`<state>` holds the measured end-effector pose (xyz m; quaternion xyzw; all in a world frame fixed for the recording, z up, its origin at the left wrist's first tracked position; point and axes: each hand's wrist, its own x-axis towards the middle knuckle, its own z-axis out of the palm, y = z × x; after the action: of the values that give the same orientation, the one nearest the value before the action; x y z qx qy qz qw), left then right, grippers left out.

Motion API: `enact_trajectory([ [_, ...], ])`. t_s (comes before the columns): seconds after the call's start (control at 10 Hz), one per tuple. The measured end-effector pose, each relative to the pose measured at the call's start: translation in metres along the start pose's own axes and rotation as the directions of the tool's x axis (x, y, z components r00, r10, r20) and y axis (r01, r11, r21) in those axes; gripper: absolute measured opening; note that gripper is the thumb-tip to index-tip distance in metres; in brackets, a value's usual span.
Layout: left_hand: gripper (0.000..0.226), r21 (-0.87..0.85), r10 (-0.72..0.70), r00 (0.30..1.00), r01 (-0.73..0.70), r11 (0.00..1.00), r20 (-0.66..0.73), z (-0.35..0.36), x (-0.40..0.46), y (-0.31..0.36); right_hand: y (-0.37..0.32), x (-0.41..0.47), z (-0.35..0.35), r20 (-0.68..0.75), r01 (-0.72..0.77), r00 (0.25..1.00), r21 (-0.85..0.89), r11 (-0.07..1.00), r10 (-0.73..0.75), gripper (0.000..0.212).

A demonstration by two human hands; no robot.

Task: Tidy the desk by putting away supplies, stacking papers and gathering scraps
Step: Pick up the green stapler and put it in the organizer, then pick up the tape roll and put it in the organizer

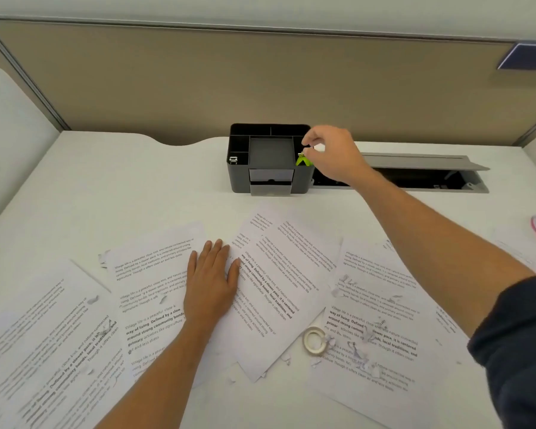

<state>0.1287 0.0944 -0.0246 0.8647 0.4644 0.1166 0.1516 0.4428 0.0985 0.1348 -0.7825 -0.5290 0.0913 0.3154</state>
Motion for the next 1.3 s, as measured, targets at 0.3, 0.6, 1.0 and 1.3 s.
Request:
enact_trajectory([
  [0.3,0.053,0.0,-0.001,1.0,0.001,1.0,-0.004,0.0,-0.001,0.0,0.005,-0.155,0.024,0.305,-0.231,0.924,-0.04,0.972,0.232,0.016],
  [0.6,0.053,-0.008,-0.001,1.0,0.001,1.0,-0.008,0.001,-0.001,0.0,0.005,-0.229,0.038,0.635,-0.24,0.74,-0.061,0.969,0.224,0.023],
  [1.0,0.053,-0.025,0.0,1.0,0.0,1.0,-0.007,0.001,-0.001,-0.002,0.007,-0.23,0.048,0.653,-0.155,0.732,-0.115,0.981,0.192,0.012],
  [1.3,0.051,-0.043,-0.003,1.0,0.002,0.999,-0.019,0.0,-0.001,-0.001,0.01,-0.219,0.04,0.449,-0.356,0.863,0.218,0.909,0.23,0.015],
])
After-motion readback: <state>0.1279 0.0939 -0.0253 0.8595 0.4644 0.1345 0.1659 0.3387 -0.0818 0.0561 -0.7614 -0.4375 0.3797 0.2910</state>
